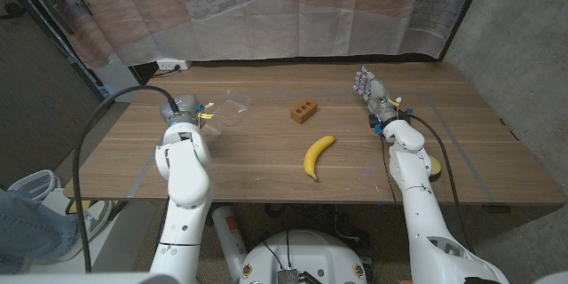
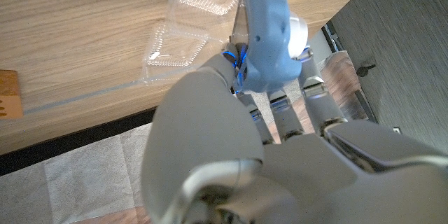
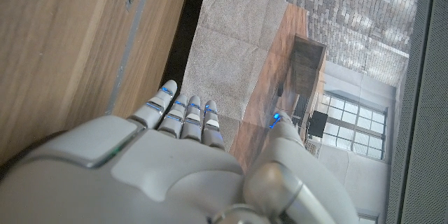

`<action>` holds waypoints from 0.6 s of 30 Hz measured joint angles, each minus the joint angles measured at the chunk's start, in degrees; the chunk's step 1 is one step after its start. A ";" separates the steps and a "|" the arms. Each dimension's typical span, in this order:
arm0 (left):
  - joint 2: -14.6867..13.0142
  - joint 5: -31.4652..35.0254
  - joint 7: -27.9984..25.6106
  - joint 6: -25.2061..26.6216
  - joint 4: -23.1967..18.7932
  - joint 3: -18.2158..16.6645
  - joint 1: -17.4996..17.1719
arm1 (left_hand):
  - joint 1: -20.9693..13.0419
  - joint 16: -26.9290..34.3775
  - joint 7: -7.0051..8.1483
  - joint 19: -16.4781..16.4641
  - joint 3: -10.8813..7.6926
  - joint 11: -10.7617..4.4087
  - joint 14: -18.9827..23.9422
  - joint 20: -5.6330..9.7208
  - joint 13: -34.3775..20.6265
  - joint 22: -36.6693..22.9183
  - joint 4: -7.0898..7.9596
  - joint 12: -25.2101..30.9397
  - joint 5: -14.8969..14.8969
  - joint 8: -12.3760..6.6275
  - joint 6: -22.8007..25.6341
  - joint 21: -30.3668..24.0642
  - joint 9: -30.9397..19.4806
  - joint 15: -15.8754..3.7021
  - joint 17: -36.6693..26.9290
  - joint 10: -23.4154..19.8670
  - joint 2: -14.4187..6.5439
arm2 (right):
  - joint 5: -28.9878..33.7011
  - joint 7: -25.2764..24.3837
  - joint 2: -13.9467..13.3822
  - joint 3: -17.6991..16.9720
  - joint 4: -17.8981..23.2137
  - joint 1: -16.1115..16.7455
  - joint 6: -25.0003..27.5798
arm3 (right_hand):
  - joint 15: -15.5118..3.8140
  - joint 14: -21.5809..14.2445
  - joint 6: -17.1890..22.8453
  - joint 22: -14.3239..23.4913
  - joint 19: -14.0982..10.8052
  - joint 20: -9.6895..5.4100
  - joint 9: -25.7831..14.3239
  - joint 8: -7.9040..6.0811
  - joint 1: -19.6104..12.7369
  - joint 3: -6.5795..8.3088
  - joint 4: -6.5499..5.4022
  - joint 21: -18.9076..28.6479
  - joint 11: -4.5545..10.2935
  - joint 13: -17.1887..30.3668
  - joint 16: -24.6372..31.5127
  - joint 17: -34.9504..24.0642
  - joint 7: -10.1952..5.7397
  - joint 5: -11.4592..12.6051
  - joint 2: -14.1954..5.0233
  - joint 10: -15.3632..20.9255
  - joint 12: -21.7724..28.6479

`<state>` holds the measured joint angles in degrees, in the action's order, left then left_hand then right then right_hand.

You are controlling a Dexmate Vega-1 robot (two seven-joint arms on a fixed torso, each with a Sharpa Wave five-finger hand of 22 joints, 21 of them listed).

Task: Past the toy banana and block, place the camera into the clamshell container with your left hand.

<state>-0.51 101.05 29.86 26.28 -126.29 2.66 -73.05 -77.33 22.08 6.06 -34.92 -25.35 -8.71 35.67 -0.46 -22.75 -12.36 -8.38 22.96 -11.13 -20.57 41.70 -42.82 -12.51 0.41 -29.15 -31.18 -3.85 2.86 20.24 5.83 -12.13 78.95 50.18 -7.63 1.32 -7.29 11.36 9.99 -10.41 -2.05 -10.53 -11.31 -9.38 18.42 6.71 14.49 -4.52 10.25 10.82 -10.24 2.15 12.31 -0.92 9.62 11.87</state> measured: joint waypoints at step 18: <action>-3.63 -3.82 -1.44 -2.51 3.39 -2.70 2.40 | 0.04 -0.01 0.09 0.58 0.03 -0.40 0.31 0.57 -0.52 0.27 -0.01 0.00 0.06 -0.22 0.90 -0.88 -0.01 0.30 0.00 -0.84 -0.04 | 0.35 -1.27 0.16 0.40 1.53 0.85 0.69 | 0.00 0.01 0.00 0.00 0.01 0.00 0.00 0.00 0.00 -0.18 0.18 -0.32 0.00 0.00 0.00 0.00 0.00 0.00 0.00 0.00 0.00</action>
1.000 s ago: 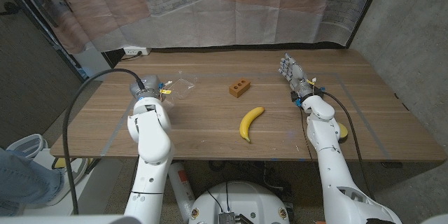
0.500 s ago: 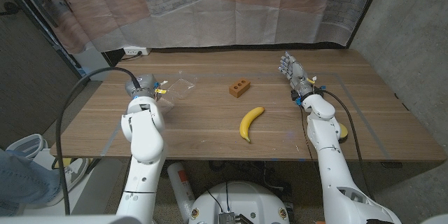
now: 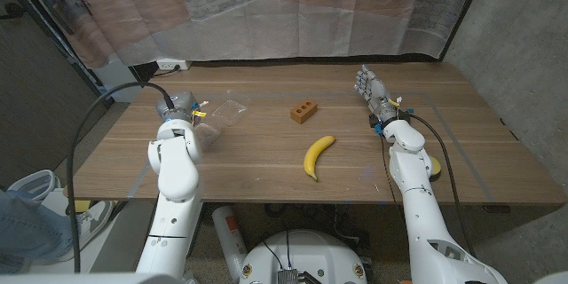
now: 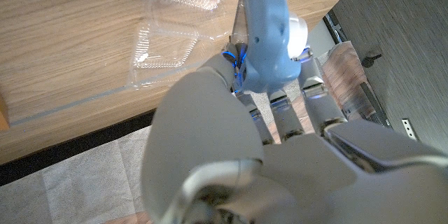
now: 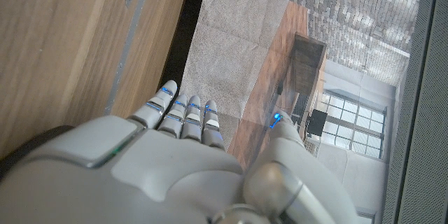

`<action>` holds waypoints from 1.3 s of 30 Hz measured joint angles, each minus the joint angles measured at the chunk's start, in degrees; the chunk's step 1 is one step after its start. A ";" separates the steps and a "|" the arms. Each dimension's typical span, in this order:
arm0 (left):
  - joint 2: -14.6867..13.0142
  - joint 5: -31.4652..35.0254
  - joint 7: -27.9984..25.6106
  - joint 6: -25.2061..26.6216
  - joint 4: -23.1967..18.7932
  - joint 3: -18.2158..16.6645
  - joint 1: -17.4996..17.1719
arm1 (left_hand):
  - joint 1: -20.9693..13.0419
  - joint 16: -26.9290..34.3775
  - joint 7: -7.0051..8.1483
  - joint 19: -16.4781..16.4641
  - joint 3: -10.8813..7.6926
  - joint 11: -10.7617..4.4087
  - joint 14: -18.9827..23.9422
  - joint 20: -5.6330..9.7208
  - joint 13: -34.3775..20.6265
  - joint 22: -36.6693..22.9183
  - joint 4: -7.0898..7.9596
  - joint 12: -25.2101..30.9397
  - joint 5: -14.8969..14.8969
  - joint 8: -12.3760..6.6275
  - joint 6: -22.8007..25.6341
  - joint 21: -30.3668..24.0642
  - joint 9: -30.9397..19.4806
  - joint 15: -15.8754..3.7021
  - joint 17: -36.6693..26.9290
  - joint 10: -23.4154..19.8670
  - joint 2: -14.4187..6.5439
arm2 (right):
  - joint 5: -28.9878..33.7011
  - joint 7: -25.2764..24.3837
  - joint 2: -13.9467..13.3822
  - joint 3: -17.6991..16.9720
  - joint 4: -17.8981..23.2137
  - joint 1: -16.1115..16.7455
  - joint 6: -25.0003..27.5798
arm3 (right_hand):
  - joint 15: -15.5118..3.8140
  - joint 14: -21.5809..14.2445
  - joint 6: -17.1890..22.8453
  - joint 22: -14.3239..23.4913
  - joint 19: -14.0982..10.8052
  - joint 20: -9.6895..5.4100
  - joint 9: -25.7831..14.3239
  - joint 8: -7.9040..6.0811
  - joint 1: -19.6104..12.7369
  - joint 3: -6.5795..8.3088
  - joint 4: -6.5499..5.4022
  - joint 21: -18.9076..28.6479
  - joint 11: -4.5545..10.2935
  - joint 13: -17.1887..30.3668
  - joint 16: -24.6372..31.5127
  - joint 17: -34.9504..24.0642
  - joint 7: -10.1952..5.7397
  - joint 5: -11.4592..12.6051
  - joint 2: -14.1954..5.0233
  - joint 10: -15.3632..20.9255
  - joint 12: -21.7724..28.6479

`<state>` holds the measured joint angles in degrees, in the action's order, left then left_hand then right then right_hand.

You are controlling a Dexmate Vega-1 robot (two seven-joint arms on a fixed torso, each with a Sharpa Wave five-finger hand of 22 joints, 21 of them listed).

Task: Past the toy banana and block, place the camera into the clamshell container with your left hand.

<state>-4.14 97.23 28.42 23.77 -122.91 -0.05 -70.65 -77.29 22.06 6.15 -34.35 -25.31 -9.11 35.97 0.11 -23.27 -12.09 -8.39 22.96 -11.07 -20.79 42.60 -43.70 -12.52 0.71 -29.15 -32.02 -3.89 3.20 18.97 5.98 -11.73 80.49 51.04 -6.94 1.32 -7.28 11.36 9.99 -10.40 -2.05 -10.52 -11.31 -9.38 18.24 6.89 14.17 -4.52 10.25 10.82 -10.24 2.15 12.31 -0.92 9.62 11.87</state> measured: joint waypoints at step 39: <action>-5.66 -8.11 -5.80 -2.78 10.02 0.07 4.69 | 0.66 0.11 0.71 0.31 0.61 -0.53 0.28 0.31 -0.81 0.47 0.32 -0.35 -0.22 -0.88 1.95 -2.22 0.27 0.28 0.00 -2.36 -0.66 | 1.04 -1.72 0.24 -0.14 0.34 -0.04 1.16 | -0.22 -0.84 0.00 0.00 -1.13 0.30 0.00 0.00 0.00 0.02 -0.02 -0.22 0.18 0.00 0.00 0.00 0.00 -0.23 0.00 0.24 0.00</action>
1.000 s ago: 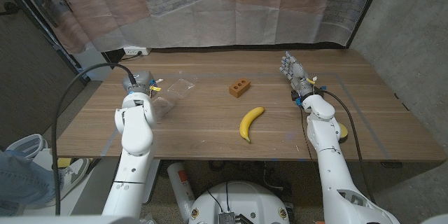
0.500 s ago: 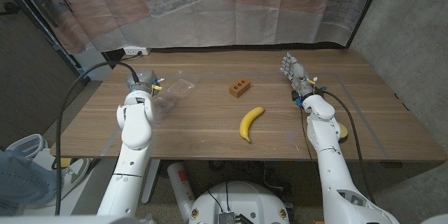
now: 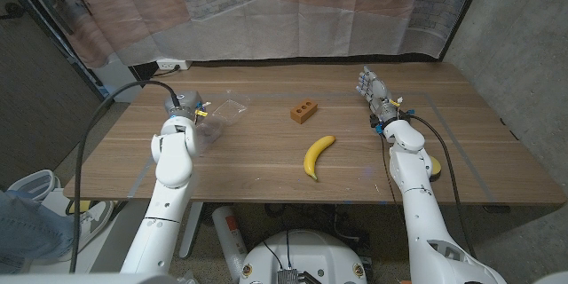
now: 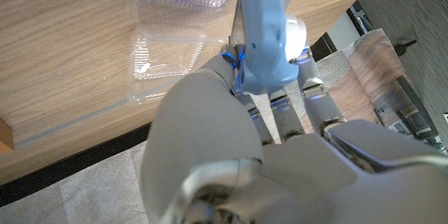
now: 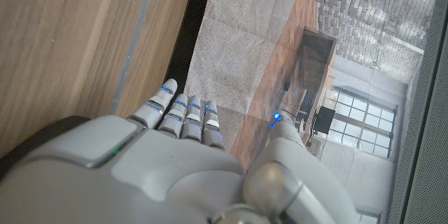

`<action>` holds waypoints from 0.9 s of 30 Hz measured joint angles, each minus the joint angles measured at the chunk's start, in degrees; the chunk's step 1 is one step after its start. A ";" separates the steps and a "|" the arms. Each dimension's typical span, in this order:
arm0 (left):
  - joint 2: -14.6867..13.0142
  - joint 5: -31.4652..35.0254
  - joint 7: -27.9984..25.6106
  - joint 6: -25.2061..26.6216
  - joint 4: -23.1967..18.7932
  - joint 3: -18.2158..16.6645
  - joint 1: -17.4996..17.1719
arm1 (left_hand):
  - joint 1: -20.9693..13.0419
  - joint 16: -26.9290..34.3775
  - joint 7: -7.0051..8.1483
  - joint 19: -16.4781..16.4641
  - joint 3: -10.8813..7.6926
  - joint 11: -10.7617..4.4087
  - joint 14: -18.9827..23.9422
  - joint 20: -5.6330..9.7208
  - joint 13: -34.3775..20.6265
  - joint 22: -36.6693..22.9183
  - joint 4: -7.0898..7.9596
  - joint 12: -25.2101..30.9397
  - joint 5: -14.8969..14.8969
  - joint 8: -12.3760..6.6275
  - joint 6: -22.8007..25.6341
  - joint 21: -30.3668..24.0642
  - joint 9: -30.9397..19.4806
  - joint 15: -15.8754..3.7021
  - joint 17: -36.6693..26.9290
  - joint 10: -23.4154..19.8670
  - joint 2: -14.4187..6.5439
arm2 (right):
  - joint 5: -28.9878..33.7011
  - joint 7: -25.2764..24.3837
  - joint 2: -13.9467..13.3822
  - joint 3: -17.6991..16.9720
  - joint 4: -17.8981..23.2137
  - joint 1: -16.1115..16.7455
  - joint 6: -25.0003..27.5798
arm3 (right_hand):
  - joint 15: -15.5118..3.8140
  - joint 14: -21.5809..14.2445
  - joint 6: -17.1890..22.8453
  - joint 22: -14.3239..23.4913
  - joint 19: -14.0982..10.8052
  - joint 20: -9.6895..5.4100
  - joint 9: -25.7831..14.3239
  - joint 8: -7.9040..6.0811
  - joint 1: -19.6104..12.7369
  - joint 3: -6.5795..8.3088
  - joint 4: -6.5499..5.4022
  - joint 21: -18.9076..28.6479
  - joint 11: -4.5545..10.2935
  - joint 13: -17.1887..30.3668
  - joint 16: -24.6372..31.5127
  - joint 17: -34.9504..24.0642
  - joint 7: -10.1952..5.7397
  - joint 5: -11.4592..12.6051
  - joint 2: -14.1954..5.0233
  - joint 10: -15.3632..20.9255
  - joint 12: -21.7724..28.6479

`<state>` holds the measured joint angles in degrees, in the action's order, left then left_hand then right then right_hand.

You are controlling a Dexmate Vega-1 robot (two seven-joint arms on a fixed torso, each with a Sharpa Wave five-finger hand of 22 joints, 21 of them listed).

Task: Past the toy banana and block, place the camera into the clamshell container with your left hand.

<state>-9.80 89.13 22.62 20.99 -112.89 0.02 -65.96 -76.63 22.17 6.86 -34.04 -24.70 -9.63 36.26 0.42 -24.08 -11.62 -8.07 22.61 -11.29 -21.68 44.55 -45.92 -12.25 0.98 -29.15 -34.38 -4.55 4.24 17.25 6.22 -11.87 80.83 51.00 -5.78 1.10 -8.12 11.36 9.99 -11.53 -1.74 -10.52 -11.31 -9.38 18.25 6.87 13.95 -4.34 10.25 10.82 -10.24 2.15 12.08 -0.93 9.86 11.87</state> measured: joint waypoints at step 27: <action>0.08 -2.30 -3.14 1.62 1.41 0.99 -2.16 | 0.00 -0.49 0.11 0.55 0.09 -0.29 0.15 0.55 -0.78 0.30 0.07 -0.60 0.21 0.00 0.51 -1.77 -0.01 0.15 -1.26 -0.92 0.00 | 0.91 -0.15 -0.15 -0.19 -0.37 -0.36 0.20 | -0.19 -0.18 0.31 0.00 -0.51 -0.10 -0.28 0.00 0.00 -0.16 0.16 -0.45 -0.16 0.00 0.00 0.00 0.31 0.00 0.00 0.41 0.00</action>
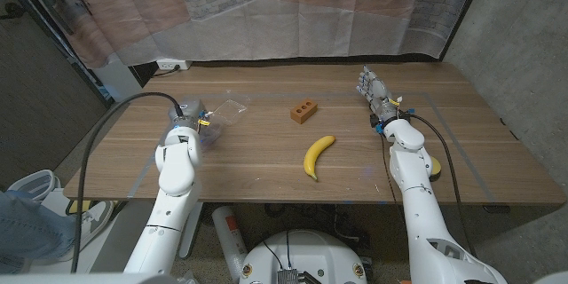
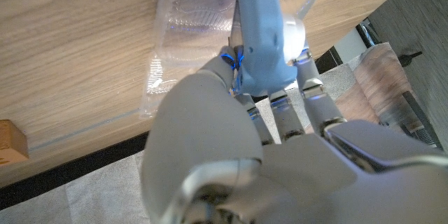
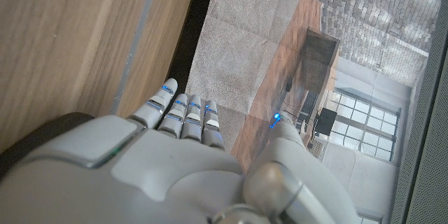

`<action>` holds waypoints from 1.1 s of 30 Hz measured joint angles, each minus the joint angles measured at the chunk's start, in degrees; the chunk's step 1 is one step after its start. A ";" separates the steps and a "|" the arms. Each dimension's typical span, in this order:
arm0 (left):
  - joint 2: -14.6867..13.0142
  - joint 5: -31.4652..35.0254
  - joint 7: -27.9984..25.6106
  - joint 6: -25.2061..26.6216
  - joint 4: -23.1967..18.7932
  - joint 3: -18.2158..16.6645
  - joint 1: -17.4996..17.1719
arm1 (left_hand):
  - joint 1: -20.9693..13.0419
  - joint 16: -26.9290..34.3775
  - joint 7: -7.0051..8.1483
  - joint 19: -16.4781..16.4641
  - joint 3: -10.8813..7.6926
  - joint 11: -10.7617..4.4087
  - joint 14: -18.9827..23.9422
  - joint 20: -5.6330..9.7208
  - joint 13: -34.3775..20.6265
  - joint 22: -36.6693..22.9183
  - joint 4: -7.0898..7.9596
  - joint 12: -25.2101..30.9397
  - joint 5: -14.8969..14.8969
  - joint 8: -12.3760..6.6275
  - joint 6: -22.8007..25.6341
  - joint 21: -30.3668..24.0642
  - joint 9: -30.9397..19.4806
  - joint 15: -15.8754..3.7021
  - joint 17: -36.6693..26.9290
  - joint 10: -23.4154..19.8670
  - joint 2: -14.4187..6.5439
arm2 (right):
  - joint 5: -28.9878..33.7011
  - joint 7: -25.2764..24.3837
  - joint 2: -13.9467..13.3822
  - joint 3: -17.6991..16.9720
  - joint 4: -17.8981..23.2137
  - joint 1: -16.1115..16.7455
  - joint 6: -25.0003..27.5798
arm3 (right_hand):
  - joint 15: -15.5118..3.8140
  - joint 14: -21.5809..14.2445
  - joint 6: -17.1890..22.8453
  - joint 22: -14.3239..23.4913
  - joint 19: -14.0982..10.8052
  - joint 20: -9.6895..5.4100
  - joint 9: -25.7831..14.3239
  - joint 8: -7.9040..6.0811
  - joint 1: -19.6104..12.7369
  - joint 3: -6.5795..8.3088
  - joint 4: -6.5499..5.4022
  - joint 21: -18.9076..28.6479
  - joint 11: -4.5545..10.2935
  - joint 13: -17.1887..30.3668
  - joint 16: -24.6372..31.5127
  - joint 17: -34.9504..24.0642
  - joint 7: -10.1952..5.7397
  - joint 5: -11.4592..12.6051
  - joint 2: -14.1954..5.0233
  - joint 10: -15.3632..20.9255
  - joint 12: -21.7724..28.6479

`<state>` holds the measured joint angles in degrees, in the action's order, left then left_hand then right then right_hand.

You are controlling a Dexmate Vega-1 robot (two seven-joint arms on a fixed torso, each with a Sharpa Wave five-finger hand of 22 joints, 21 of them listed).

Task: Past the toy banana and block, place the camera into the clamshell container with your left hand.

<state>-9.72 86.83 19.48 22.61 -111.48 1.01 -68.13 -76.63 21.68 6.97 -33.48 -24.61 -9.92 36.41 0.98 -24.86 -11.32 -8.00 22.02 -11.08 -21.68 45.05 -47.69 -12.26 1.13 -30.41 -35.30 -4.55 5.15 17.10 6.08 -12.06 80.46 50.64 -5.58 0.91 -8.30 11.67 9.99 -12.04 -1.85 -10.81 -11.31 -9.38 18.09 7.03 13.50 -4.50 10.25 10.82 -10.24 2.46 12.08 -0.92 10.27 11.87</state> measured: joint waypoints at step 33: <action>0.08 -0.48 -1.57 1.02 2.64 0.45 0.98 | -0.01 -0.26 0.00 0.28 -0.09 -0.21 -0.01 0.27 -0.80 0.43 -0.10 -0.62 -0.18 -0.45 1.01 -1.11 0.27 -0.01 -1.98 -1.02 0.01 | 0.64 0.24 -0.16 -0.79 -1.15 -0.77 0.41 | -0.11 -0.52 0.00 0.27 -0.19 0.21 0.01 0.00 0.00 0.00 0.00 -0.38 0.09 0.00 0.00 0.00 0.00 0.00 0.00 0.08 0.00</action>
<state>-9.64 86.35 17.91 23.63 -108.83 1.46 -67.15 -76.64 21.41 6.97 -33.20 -24.70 -10.13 36.40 1.25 -25.66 -10.89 -8.10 21.39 -11.26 -22.12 46.07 -48.80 -11.98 1.12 -32.40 -36.31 -4.54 5.79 17.34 5.92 -12.85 79.31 49.87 -5.17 0.80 -8.83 11.67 10.25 -12.23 -1.64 -10.79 -11.31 -9.38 18.09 7.03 13.13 -4.41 10.25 10.82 -10.24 2.46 12.08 -0.92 10.35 11.87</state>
